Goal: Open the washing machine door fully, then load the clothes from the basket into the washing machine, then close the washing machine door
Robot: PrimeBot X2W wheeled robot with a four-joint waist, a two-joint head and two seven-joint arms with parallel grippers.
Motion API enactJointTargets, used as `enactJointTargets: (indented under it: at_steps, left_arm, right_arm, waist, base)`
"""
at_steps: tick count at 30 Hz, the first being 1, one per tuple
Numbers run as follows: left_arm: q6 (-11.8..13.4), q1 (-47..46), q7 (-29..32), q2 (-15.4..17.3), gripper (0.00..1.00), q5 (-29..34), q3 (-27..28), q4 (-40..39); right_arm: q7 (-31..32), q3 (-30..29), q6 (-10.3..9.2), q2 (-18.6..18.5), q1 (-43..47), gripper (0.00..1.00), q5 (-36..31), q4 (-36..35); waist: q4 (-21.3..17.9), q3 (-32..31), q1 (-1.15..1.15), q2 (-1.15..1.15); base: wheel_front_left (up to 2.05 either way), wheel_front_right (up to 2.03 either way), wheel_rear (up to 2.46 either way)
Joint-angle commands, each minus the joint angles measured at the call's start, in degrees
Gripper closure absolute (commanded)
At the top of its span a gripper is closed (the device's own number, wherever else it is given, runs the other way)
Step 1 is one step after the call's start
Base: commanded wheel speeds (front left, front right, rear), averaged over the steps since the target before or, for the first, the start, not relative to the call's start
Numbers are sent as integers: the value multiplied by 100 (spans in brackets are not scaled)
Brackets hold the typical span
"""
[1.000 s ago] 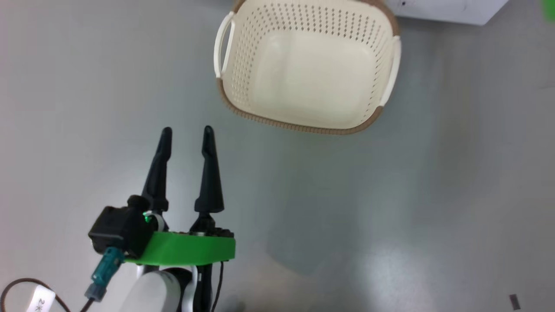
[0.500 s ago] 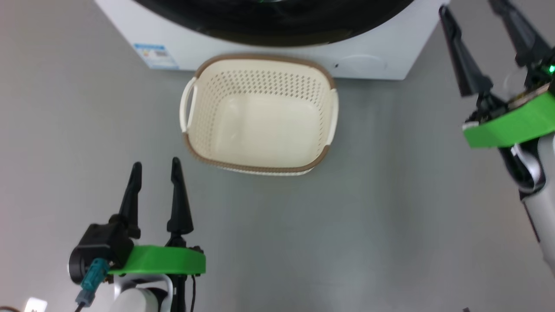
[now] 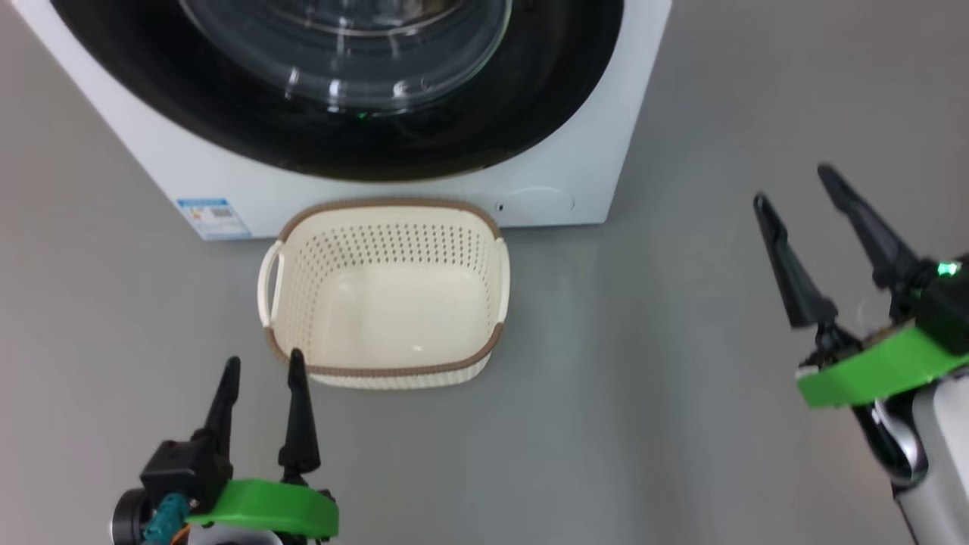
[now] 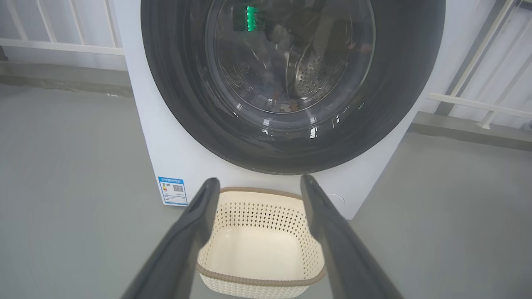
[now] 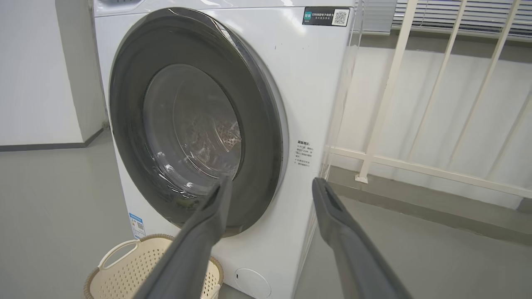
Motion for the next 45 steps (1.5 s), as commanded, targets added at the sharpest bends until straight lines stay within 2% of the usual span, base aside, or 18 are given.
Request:
enactJointTargets:
  at_steps: [1,12,19,30,41,42,45]
  left_arm:
    - [-38,19,-37,89,0,101,195,-39]
    - [-109,218,-37,89,0,262,205,251]
    - [-108,378,-37,89,0,350,243,307]
    - [-159,624,-37,89,0,477,431,311]
    - [-203,673,-37,89,0,440,558,207]
    - [-207,773,0,21,100,410,359,345]
    - [-206,822,8,-19,100,407,329,524]
  right_arm:
    - [-21,20,-38,6,255,0,-75,-178]
    - [-21,-577,-38,489,1554,0,-216,-386]
    - [-21,-877,-38,722,2077,0,-499,-207]
    - [-21,-1102,-38,942,2481,0,-811,-58]
    - [-21,-1083,-38,1010,2456,0,-840,-42]
    - [5,-1209,0,1085,2550,100,-786,81]
    - [9,-1193,2,1164,2564,100,-782,280]
  waist:
    - [-298,-383,0,0]
    - [-394,-680,0,0]
    - [-428,-853,0,0]
    - [-437,-1130,0,0]
    - [-441,-1129,0,0]
    - [-441,-1129,0,0]
    - [-440,-1128,0,0]
  base:
    - [0,0,0]
    - [0,0,0]
    - [0,0,0]
    - [0,0,0]
    - [0,0,0]
    - [0,0,0]
    - [0,0,0]
